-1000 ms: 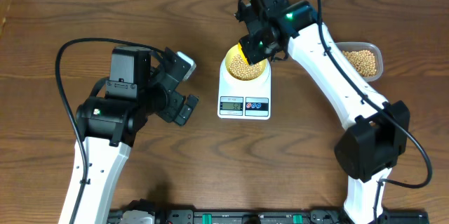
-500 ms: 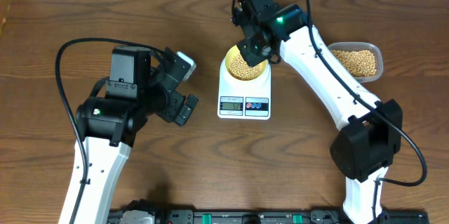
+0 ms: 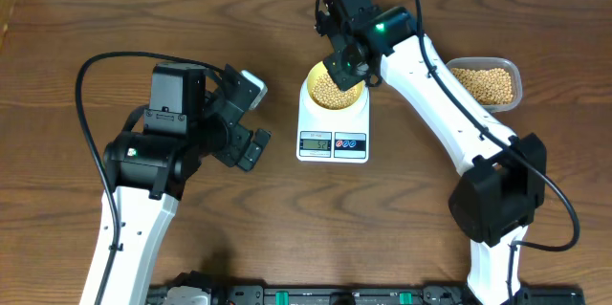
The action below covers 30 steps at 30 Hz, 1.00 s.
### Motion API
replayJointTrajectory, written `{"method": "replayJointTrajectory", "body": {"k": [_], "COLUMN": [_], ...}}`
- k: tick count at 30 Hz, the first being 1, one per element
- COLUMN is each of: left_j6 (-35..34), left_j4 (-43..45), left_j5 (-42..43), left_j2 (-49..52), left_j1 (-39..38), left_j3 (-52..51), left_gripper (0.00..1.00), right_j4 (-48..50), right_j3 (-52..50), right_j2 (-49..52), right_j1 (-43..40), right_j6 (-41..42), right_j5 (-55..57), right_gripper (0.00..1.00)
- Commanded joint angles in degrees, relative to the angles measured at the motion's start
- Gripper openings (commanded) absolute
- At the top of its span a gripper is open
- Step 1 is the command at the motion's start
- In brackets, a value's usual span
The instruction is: Scoop item into bowl and weigh 50g on scale
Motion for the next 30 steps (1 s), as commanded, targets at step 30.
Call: {"method": "replayJointTrajectory", "body": {"k": [30], "left_j6": [0.8], "left_j4": [-0.2], "left_j5": [0.9], "left_j2": [0.2], "left_j1": [0.2], "left_j3": [-0.1], "left_gripper": [0.98], "right_j4": [-0.1], "right_j3": [0.9], "right_j2": [3.1], "right_j1": [0.9], "right_j6": [-0.7], "right_j5": [-6.2], "right_gripper": [0.01]}}
